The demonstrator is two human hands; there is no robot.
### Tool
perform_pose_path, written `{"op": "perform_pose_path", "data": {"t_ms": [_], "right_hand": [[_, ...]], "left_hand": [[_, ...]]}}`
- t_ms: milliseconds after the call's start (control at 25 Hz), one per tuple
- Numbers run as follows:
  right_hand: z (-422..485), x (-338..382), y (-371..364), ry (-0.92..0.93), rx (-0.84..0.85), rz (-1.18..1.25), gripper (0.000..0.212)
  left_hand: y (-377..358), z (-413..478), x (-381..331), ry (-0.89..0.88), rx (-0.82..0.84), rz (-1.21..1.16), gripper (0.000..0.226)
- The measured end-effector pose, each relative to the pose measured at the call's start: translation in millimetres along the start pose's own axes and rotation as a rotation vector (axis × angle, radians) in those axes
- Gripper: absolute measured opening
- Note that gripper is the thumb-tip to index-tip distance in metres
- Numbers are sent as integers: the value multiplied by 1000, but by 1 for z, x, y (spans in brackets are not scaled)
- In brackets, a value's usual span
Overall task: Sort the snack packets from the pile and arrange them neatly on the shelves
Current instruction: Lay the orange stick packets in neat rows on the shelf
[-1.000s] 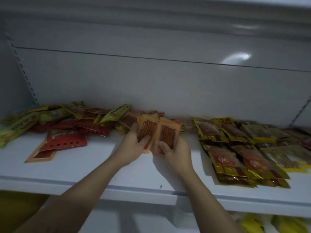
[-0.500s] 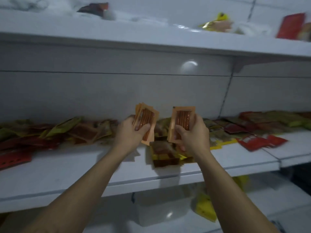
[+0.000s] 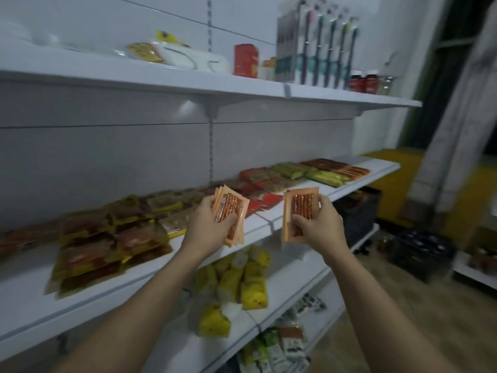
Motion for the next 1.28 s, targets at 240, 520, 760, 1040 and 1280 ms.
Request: {"op": "perform_pose_path", "data": {"t_ms": [240, 520, 760, 1040, 1280], "right_hand": [[14, -58, 91, -88, -110, -80, 48], [57, -129, 156, -194, -213, -107, 43], [153, -202, 200, -242, -251, -100, 42], [270, -273, 249, -260, -286, -68, 42], [343, -330, 286, -259, -247, 46, 38]], "left_hand": [[-118, -1, -45, -73, 177, -99, 52], [-257, 25, -75, -88, 346, -144, 51], [-395, 82, -94, -51, 425, -230, 47], [-528, 155, -122, -14, 479, -250, 44], [-611, 188, -141, -25, 476, -160, 27]]}}
Point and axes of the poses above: each hand's wrist, its own z-axis towards the middle knuckle, its own y-axis out of the back of the hand, x = y × z, the point moved 10 cm from there along z, towards the middle knuckle, and after that the axes turned 1 degree about y, right-handed, at the moved point
